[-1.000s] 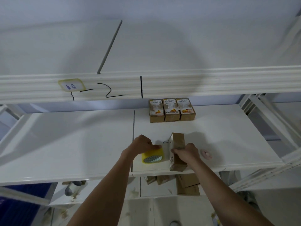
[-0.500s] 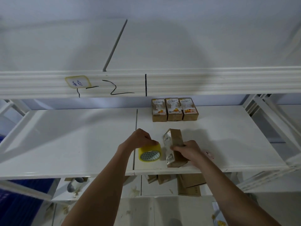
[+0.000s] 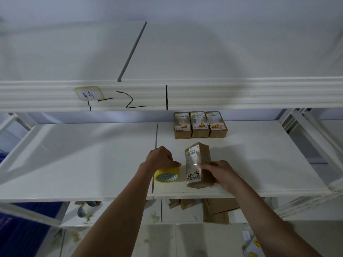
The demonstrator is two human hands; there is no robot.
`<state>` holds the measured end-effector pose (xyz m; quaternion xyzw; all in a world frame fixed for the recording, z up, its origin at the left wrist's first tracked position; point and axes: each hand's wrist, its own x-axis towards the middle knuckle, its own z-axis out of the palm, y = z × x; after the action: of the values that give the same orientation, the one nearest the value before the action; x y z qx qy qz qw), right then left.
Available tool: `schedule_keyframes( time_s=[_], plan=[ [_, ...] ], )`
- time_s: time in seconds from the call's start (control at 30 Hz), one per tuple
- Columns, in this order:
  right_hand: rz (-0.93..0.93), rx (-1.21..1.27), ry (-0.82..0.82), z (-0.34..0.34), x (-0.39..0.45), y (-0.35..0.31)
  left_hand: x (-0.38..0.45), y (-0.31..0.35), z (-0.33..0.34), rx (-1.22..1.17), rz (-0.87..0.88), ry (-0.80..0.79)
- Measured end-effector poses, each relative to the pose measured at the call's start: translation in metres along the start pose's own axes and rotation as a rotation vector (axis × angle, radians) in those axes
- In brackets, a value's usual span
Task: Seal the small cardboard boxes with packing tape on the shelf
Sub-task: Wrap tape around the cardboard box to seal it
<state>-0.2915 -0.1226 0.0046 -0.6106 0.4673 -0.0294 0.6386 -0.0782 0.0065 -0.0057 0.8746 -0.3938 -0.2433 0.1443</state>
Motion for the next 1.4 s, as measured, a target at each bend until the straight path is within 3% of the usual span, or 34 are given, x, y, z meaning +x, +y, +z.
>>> schedule_keyframes(
  time_s=[0.43, 0.8, 1.17, 1.3, 1.4],
  plan=[
    [-0.003, 0.159, -0.078, 0.003, 0.001, 0.006, 0.001, 0.011, 0.010, 0.011, 0.036, -0.018],
    [0.019, -0.137, 0.093, 0.056, 0.014, 0.000, 0.003, 0.001, 0.020, 0.150, 0.032, 0.002],
    [0.017, 0.031, -0.023, 0.025, 0.015, -0.002, 0.001, -0.032, 0.003, -0.189, -0.006, -0.197],
    [0.020, 0.027, -0.070, 0.013, 0.018, -0.003, -0.003, -0.034, 0.002, -0.306, 0.015, -0.185],
    [0.004, -0.013, -0.087, 0.010, 0.015, -0.002, -0.002, -0.034, 0.005, -0.244, 0.028, -0.146]
  ],
)
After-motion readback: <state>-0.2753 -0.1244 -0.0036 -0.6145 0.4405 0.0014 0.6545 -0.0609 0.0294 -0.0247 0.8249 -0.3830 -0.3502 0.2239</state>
